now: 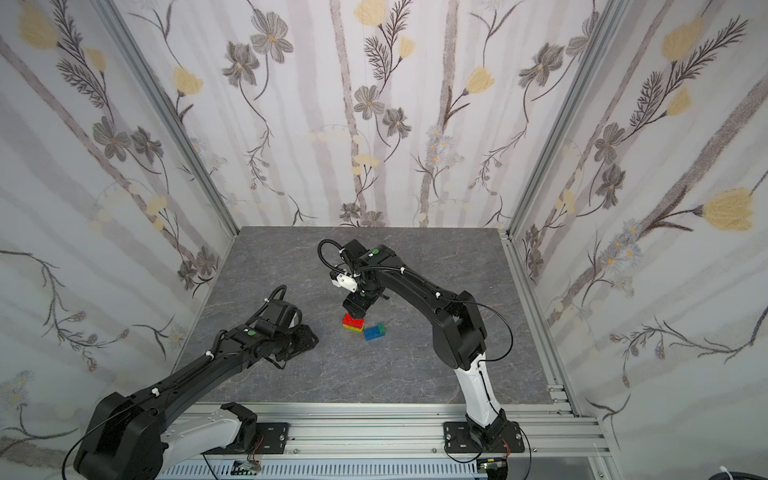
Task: Assemble the number 5 with lego
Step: Assemble the lego brick with the lego brick.
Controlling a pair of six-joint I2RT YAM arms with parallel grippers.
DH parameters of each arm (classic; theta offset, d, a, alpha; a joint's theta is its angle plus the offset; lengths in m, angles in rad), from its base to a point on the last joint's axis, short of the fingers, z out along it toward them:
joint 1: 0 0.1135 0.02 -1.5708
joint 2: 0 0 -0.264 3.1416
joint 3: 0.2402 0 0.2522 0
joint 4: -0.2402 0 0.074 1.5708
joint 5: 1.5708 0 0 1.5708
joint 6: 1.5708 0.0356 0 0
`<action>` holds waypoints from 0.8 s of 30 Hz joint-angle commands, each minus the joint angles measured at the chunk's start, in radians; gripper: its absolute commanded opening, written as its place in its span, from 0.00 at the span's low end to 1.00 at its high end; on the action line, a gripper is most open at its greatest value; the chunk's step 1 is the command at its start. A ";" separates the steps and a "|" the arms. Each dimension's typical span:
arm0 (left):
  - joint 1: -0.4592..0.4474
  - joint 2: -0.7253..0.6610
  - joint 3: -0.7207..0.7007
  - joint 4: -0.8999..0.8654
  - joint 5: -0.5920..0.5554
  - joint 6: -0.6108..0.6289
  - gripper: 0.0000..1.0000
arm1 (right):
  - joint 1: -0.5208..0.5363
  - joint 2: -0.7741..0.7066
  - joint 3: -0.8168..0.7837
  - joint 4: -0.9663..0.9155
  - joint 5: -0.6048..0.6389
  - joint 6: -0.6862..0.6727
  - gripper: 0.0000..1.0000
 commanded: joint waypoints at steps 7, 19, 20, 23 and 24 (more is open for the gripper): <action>-0.034 -0.007 0.045 0.006 0.076 0.021 0.60 | -0.001 -0.034 -0.146 0.140 -0.029 0.000 0.78; -0.050 -0.022 0.035 0.004 0.054 0.003 0.59 | 0.026 0.019 -0.161 0.170 0.013 -0.015 0.76; -0.050 -0.024 0.032 0.004 0.054 0.003 0.59 | 0.029 0.025 -0.162 0.172 0.012 -0.016 0.76; -0.049 -0.022 0.027 0.006 0.050 0.002 0.59 | 0.037 0.049 -0.162 0.180 0.018 -0.009 0.75; -0.049 -0.022 0.026 0.004 0.049 0.000 0.59 | 0.039 0.057 -0.162 0.183 0.021 -0.006 0.74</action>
